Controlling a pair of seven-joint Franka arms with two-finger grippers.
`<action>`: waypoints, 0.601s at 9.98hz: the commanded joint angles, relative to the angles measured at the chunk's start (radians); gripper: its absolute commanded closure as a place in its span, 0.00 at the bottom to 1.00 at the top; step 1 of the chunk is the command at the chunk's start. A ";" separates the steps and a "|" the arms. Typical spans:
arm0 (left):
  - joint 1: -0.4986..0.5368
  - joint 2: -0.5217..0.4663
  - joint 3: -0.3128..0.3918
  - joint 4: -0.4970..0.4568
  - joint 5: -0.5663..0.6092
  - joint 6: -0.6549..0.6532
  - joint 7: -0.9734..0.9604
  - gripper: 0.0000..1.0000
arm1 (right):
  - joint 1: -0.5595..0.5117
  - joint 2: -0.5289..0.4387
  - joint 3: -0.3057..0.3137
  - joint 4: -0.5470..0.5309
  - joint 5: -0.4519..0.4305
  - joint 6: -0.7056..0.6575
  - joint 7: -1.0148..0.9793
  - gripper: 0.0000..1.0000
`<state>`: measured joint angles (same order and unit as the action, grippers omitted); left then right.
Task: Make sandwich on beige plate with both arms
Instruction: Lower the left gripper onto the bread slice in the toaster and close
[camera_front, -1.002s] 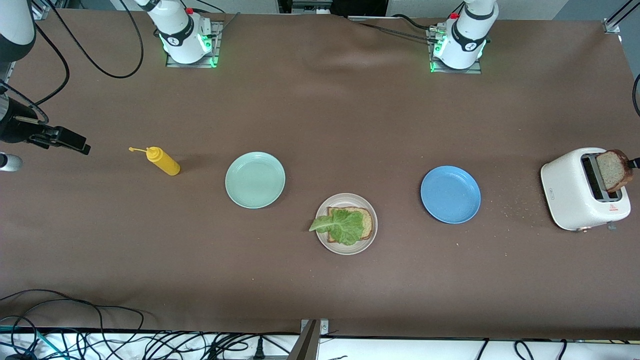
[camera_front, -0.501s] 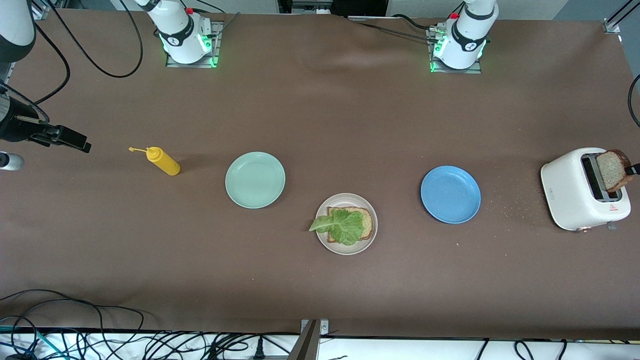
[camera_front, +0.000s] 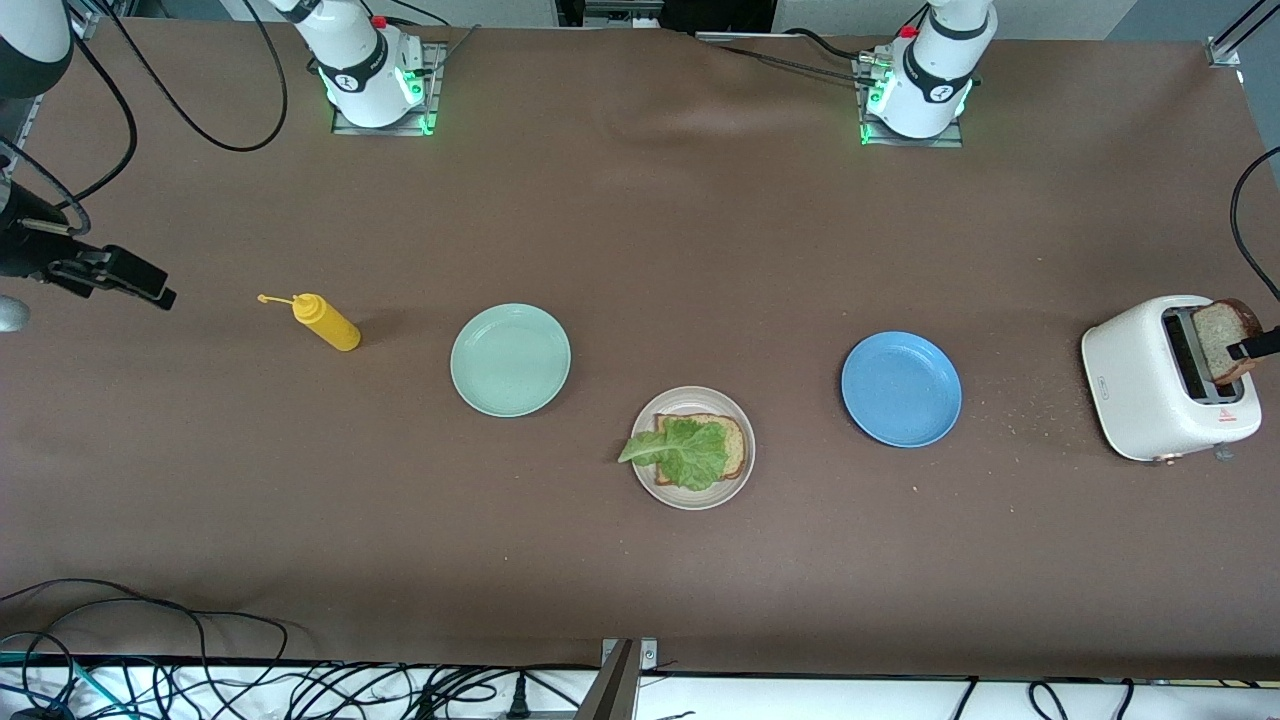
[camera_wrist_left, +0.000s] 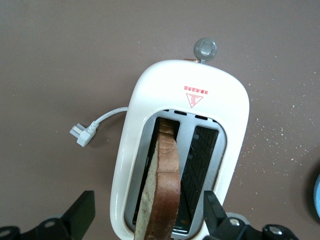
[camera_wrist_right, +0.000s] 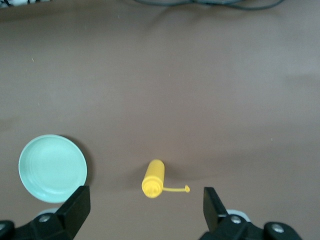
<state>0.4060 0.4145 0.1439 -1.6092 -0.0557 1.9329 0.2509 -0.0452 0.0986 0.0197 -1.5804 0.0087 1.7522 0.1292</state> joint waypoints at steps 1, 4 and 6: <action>-0.007 -0.058 -0.006 -0.072 0.033 0.029 -0.005 0.44 | 0.001 -0.002 0.003 -0.010 -0.018 0.020 0.020 0.00; -0.007 -0.065 -0.016 -0.078 0.077 0.018 0.002 1.00 | 0.001 0.000 0.002 -0.015 -0.019 0.021 0.020 0.00; -0.012 -0.066 -0.033 -0.054 0.083 -0.047 0.007 1.00 | -0.001 0.000 -0.001 -0.015 -0.019 0.026 0.018 0.00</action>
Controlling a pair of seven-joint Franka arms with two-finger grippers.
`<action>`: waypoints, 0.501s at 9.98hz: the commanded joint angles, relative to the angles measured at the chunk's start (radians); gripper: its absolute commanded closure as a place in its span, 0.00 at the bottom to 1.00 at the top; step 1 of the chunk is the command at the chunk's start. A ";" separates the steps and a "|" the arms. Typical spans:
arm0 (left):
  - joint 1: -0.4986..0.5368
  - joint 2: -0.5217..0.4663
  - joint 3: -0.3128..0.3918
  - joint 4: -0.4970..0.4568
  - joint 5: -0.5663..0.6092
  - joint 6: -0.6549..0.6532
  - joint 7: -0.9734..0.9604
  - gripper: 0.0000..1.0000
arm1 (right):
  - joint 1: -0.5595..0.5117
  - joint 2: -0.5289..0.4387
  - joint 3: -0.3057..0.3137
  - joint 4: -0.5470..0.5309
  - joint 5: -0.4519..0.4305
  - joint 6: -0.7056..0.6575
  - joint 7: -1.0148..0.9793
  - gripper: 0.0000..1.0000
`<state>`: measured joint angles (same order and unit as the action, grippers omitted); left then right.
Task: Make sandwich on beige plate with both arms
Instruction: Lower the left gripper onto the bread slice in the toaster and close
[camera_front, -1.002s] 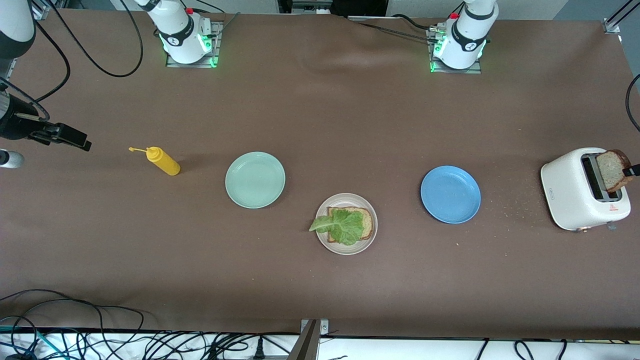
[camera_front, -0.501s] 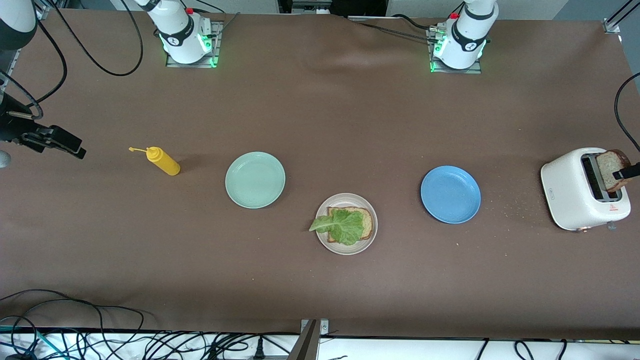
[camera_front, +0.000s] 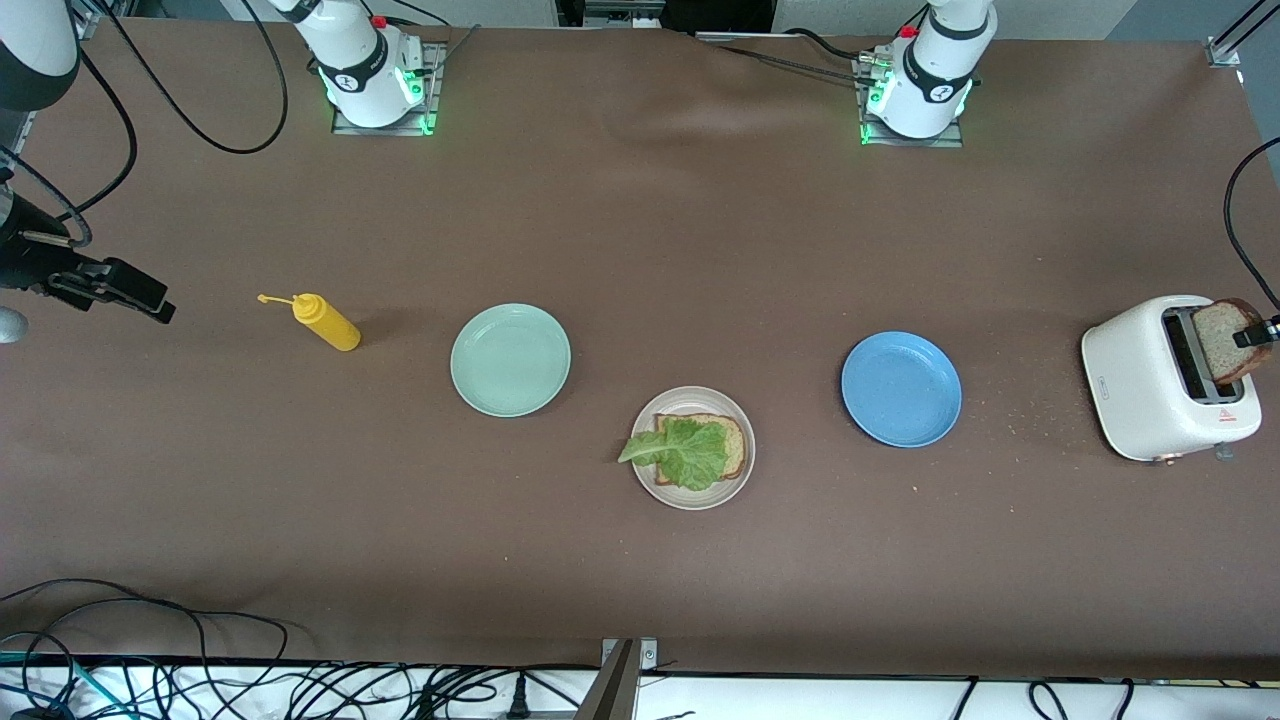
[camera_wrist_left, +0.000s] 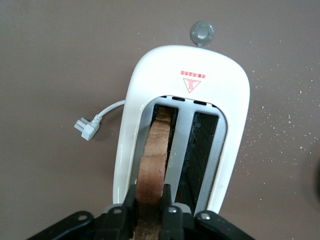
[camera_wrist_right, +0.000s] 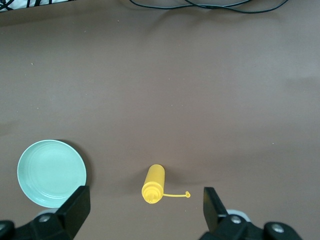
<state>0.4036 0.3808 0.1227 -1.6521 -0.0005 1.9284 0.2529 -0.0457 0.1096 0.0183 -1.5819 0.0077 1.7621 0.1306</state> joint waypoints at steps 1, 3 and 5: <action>-0.008 -0.033 -0.031 0.017 0.028 -0.072 0.005 1.00 | 0.000 -0.010 0.000 -0.013 -0.018 0.017 0.018 0.00; -0.012 -0.026 -0.031 0.102 0.028 -0.152 0.046 1.00 | -0.002 -0.005 0.000 -0.013 -0.018 0.019 0.017 0.00; -0.025 0.022 -0.035 0.248 0.010 -0.317 0.123 1.00 | -0.002 -0.004 0.000 -0.013 -0.018 0.028 0.017 0.00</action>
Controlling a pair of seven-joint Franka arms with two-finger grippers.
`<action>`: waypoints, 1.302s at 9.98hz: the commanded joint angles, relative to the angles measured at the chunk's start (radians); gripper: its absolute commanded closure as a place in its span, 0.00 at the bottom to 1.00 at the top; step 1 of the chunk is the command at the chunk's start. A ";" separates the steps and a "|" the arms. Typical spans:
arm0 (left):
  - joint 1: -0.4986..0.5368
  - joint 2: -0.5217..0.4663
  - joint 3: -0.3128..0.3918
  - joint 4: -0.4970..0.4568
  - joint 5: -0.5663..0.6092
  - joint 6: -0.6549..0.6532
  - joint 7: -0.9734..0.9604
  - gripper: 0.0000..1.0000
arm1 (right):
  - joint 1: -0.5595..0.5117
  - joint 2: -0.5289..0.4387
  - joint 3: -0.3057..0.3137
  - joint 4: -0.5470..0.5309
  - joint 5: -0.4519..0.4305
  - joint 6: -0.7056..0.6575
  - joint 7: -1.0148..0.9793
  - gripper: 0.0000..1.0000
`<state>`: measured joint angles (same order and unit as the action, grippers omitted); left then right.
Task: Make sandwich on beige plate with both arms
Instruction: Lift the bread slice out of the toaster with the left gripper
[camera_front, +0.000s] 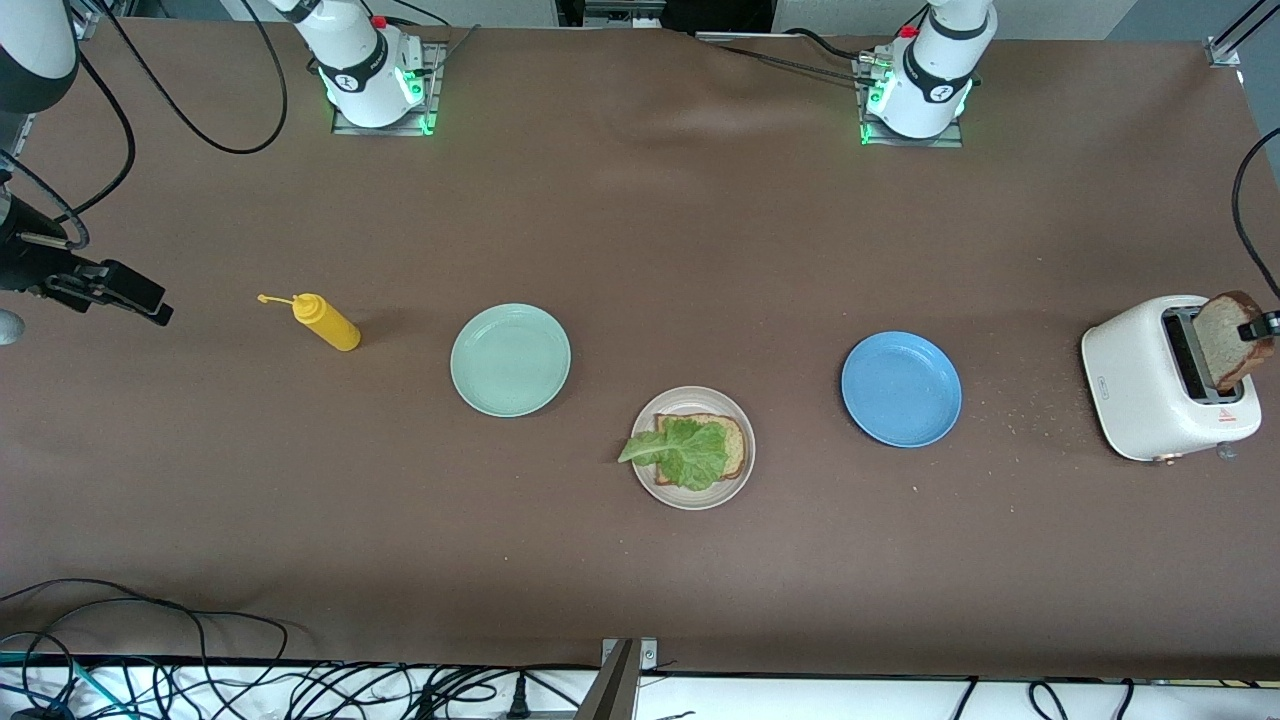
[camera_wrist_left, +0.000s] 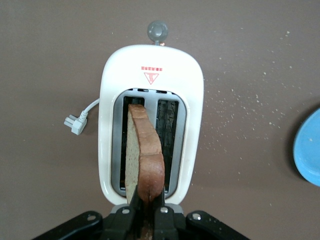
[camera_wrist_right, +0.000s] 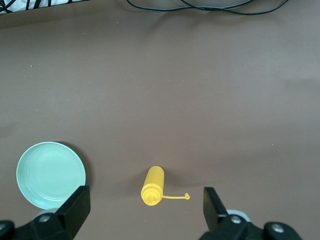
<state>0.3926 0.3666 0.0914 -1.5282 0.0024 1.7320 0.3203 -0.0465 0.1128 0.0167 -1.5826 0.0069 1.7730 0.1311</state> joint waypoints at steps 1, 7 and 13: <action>-0.023 0.047 -0.013 0.184 -0.031 -0.200 0.063 1.00 | -0.001 -0.007 0.002 -0.013 -0.018 0.019 0.016 0.00; -0.173 0.119 -0.015 0.249 -0.672 -0.377 0.053 1.00 | -0.003 -0.007 -0.003 -0.013 -0.018 0.017 0.010 0.00; -0.412 0.376 -0.035 0.257 -1.185 -0.144 0.079 1.00 | -0.003 -0.007 -0.003 -0.011 -0.016 0.019 0.010 0.00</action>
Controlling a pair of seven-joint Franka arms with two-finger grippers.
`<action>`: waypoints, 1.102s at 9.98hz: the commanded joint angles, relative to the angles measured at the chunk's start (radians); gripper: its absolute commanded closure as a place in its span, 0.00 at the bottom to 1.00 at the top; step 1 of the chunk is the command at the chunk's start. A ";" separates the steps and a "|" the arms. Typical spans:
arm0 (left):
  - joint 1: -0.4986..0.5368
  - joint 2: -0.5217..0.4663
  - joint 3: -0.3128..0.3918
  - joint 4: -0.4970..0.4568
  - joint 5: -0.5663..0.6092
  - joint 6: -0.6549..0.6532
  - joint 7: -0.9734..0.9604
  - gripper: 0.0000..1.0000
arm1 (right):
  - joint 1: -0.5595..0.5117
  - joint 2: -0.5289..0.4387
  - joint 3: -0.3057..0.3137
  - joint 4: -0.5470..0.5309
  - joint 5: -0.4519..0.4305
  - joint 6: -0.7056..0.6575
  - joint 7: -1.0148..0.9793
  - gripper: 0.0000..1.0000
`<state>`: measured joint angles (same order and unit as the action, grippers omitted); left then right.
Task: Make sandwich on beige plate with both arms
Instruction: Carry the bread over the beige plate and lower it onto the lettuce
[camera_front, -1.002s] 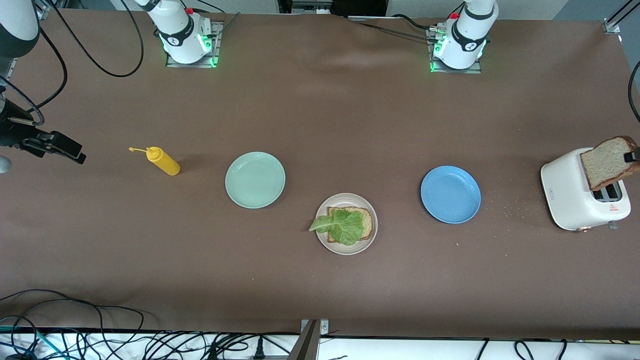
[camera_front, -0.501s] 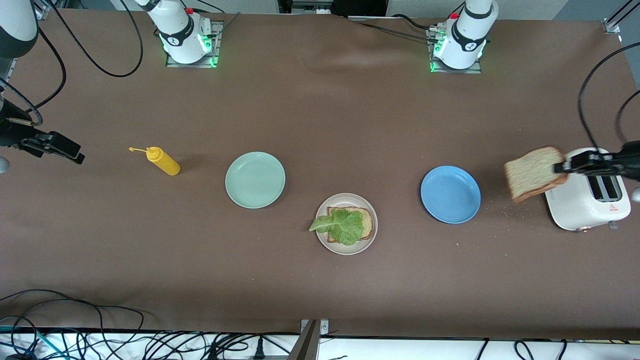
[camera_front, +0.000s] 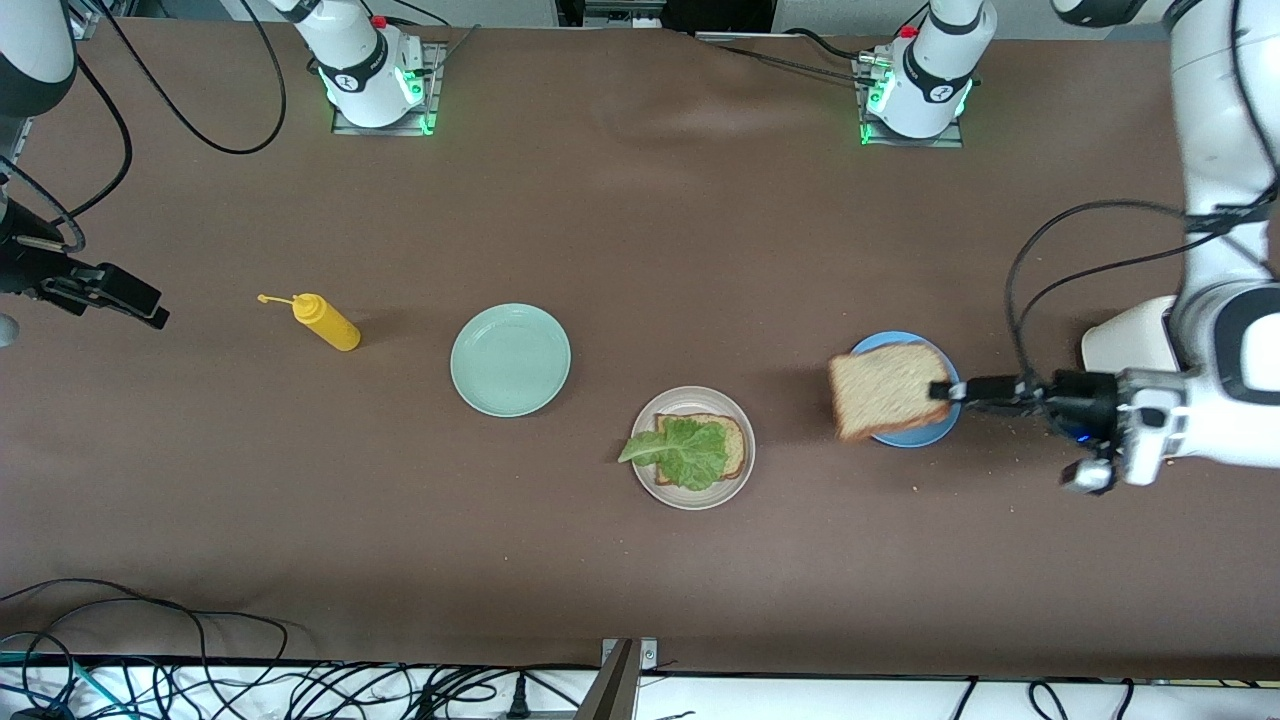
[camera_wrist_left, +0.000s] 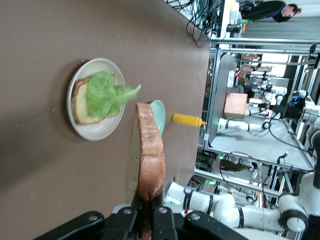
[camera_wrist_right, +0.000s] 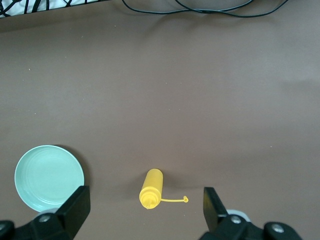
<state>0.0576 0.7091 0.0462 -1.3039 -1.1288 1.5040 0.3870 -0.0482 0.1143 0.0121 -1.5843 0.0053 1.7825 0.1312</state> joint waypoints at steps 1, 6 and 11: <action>-0.135 0.056 0.012 0.026 -0.101 0.184 0.012 1.00 | -0.001 -0.008 0.002 -0.010 -0.014 0.009 0.008 0.00; -0.239 0.138 0.011 0.012 -0.299 0.347 0.076 1.00 | -0.001 -0.008 0.002 -0.010 -0.014 0.009 0.005 0.00; -0.298 0.162 0.009 -0.096 -0.402 0.395 0.207 1.00 | -0.002 -0.008 0.002 -0.010 -0.014 0.009 0.004 0.00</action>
<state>-0.2229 0.8863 0.0456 -1.3631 -1.4784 1.8868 0.5556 -0.0482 0.1144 0.0119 -1.5846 0.0052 1.7831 0.1312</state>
